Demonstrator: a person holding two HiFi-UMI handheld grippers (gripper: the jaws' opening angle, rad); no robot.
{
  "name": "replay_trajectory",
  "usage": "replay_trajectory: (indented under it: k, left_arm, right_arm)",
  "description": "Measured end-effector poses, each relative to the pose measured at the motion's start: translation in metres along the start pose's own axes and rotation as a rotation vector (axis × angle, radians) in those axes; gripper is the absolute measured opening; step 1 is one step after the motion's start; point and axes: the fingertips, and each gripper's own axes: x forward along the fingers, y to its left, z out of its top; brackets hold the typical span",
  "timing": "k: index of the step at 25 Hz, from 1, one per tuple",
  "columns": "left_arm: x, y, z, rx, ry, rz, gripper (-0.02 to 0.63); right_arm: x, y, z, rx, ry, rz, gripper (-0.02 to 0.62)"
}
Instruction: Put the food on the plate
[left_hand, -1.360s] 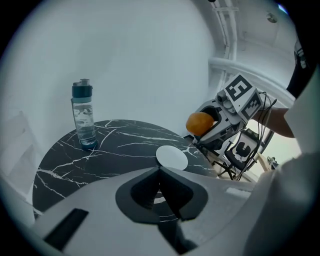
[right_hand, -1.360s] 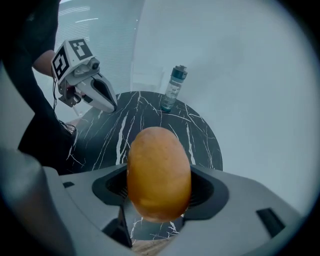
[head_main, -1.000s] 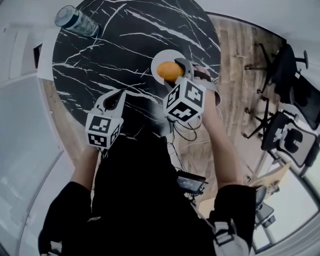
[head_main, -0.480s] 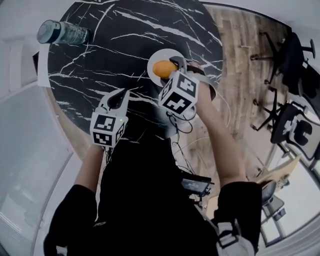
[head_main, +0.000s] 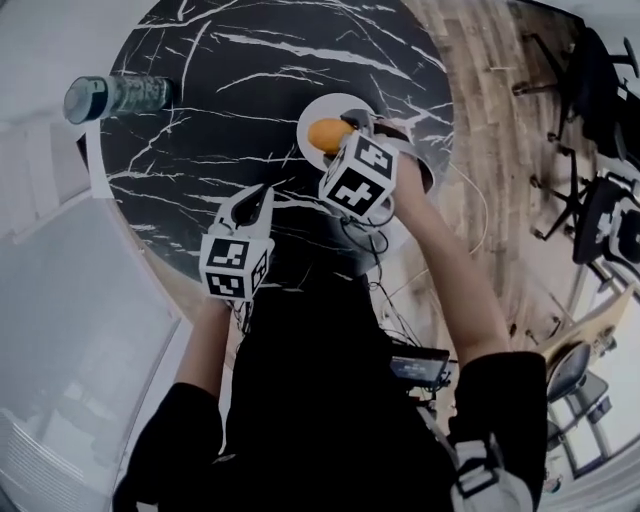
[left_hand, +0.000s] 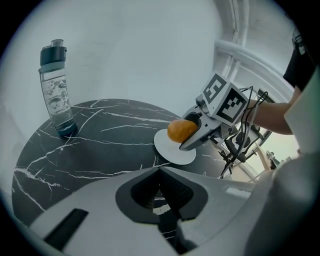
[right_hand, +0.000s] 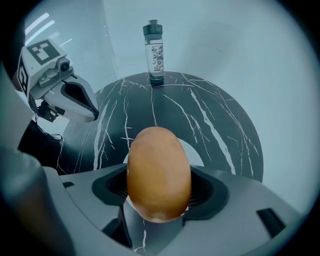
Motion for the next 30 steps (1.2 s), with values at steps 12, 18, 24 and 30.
replay_trajectory:
  k: [12,18,24,30]
  left_arm:
    - [-0.002,-0.004,-0.008,0.002,0.020,-0.008,0.000]
    - [-0.007,-0.006,-0.014,0.016,0.040,-0.012,0.000]
    - [-0.013,-0.012,-0.016,0.034,0.043,-0.022,0.000]
    - [-0.019,-0.019,-0.023,0.035,0.045,-0.033,0.000]
  right_arm:
    - [0.009,0.002,-0.007,0.078,-0.007,-0.009,0.298]
    - [0.011,0.004,-0.005,0.158,-0.040,-0.002,0.298]
    - [0.014,0.000,-0.009,0.185,-0.044,-0.033,0.299]
    - [0.012,0.000,-0.006,0.233,-0.093,-0.052,0.322]
